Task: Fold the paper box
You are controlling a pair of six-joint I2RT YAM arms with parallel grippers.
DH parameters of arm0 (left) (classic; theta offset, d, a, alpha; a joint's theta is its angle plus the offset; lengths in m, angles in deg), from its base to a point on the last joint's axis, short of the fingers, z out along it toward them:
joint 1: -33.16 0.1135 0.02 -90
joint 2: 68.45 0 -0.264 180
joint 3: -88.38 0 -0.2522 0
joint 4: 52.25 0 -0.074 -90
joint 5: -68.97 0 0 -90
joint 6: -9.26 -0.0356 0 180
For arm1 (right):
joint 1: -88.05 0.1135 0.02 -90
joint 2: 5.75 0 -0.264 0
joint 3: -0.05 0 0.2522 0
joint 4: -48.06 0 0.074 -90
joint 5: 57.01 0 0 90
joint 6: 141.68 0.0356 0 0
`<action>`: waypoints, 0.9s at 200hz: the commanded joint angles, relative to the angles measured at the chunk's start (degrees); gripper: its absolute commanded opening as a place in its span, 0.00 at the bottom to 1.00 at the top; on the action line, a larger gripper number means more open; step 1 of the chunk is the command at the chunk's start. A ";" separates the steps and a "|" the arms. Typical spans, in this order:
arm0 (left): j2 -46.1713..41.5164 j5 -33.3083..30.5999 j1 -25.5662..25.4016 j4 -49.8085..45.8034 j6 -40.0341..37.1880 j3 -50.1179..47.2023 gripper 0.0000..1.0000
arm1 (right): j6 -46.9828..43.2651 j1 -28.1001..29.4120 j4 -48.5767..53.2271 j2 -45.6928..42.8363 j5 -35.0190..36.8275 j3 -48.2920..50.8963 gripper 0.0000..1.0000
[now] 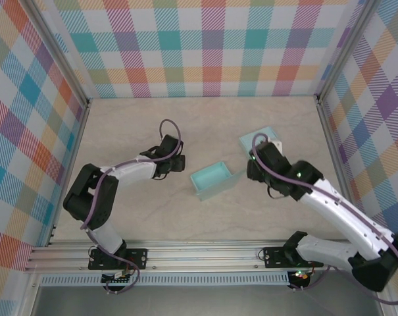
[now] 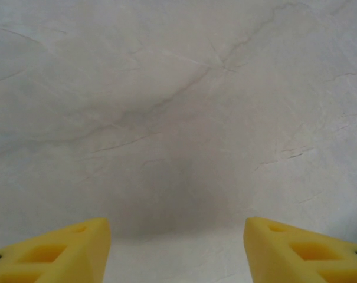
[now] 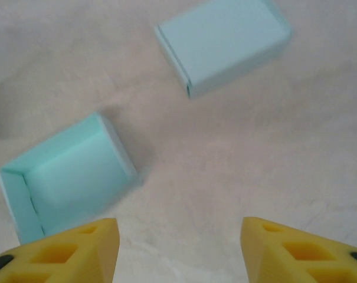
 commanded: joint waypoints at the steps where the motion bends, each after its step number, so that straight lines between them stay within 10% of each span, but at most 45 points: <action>1: 2.28 4.58 0.58 1.86 0.64 1.29 0.54 | 11.16 -0.09 -12.20 -4.84 -11.56 13.11 0.55; 49: 3.96 10.04 0.51 5.52 3.48 -1.97 0.51 | 22.85 -0.89 -41.15 -2.50 -27.01 34.22 0.44; 180: -1.45 17.28 -6.73 15.65 13.56 -16.53 0.50 | 14.95 -14.98 -64.47 32.73 -44.08 22.80 0.21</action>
